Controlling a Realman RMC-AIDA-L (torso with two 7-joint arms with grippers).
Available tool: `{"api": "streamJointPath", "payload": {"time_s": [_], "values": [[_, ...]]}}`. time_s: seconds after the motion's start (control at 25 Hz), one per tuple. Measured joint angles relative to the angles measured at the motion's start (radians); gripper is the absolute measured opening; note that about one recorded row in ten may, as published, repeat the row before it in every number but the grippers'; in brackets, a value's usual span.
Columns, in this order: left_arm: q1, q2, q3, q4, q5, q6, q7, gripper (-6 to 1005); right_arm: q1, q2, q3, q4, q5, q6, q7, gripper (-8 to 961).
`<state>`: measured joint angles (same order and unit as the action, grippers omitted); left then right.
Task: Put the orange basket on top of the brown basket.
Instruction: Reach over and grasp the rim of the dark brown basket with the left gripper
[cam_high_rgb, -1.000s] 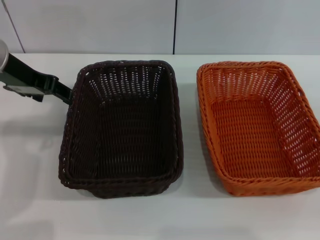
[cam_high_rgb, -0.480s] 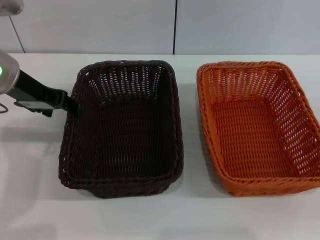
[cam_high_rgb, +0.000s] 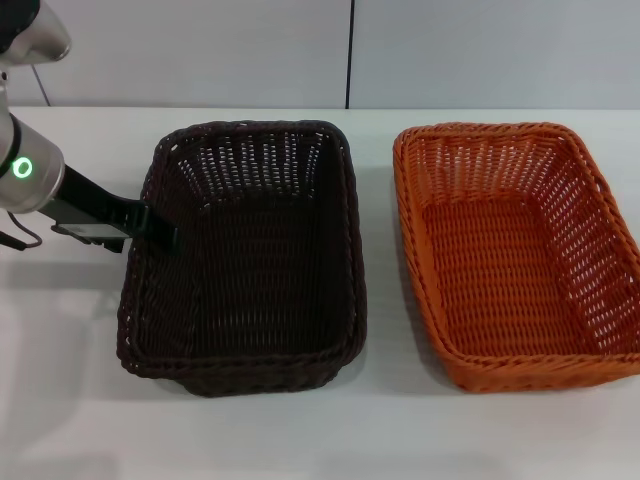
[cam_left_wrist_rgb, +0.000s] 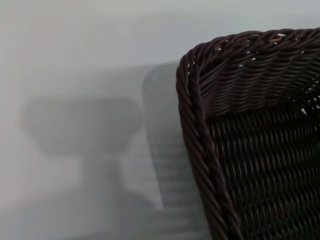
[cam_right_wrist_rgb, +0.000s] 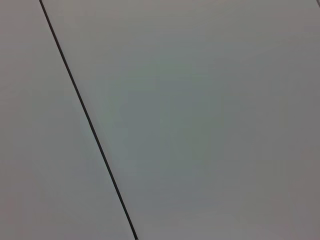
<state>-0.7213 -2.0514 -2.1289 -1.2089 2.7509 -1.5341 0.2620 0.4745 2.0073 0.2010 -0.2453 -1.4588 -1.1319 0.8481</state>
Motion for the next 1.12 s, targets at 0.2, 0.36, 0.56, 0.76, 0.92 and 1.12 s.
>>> {"api": "streamJointPath", "payload": {"time_s": [0.2, 0.36, 0.56, 0.76, 0.92, 1.12], "values": [[-0.004, -0.002, 0.005, 0.059, 0.001, 0.046, 0.007, 736, 0.004, 0.0, 0.0, 0.0, 0.0, 0.0, 0.0, 730], [-0.011, -0.002, 0.0, 0.122, 0.001, 0.081, 0.026, 736, 0.005, 0.001, 0.0, 0.0, 0.0, 0.0, 0.0, 730], [-0.004, 0.0, -0.014, 0.111, -0.006, 0.083, 0.026, 610, 0.004, 0.001, 0.0, 0.0, 0.0, 0.001, 0.0, 730], [-0.001, 0.0, -0.017, 0.107, -0.008, 0.08, 0.034, 477, 0.005, 0.0, 0.0, 0.0, 0.0, 0.007, 0.0, 730], [-0.001, 0.0, -0.018, 0.093, -0.009, 0.072, 0.04, 363, 0.006, 0.0, 0.0, 0.0, 0.0, 0.011, 0.0, 730], [0.0, 0.002, -0.033, 0.011, -0.012, 0.009, 0.08, 217, 0.007, -0.001, 0.0, 0.0, 0.0, 0.012, 0.0, 729]]}}
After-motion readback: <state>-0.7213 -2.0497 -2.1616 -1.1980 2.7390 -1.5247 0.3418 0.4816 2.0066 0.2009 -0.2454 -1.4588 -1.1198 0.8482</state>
